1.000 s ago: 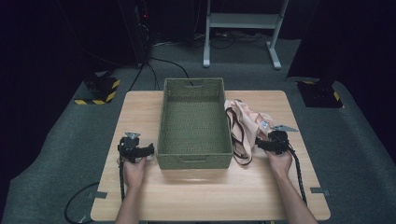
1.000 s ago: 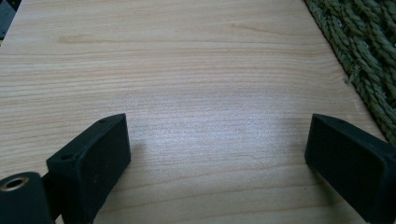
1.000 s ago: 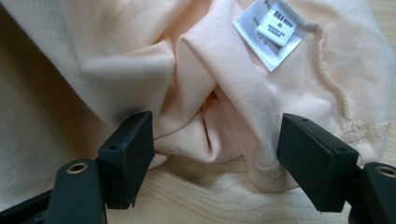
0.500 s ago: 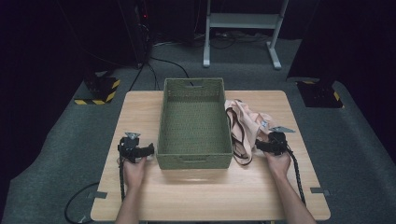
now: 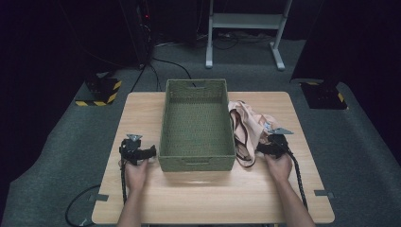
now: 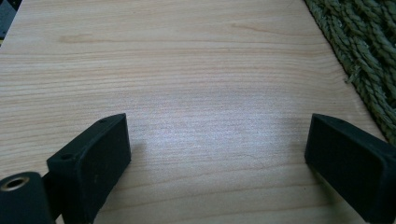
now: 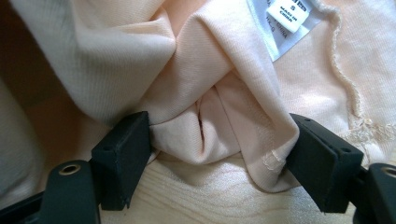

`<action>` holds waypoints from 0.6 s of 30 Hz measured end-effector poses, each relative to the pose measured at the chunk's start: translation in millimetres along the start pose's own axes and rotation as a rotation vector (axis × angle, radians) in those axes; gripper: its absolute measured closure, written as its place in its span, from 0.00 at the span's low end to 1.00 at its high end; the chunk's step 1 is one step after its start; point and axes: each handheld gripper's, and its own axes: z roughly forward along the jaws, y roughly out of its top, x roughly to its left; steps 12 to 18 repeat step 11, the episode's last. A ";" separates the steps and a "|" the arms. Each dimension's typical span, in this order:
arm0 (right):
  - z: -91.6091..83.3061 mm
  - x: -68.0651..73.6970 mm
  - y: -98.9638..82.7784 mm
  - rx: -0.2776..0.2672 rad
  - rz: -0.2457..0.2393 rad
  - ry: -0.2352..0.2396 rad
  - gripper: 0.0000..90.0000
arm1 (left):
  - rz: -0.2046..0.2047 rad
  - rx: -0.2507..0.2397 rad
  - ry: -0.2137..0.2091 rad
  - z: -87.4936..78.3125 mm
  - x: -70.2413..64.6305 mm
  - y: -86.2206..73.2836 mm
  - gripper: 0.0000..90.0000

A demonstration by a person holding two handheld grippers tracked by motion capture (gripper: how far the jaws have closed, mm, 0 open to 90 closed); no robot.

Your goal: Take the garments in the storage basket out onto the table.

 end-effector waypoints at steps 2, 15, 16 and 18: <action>0.1 0.3 0.1 0.000 0.003 -0.002 0.27 | 0.000 0.000 0.000 -0.1 0.0 -0.1 0.08; 0.1 0.3 0.0 0.000 0.002 -0.003 0.27 | 0.000 0.000 0.000 -0.1 -0.1 -0.1 0.08; 0.1 0.3 0.0 0.000 0.002 -0.003 0.27 | 0.000 0.000 0.000 -0.1 -0.1 -0.1 0.08; 0.1 0.3 0.0 0.000 0.002 -0.003 0.27 | 0.000 0.000 0.000 -0.1 -0.1 -0.1 0.08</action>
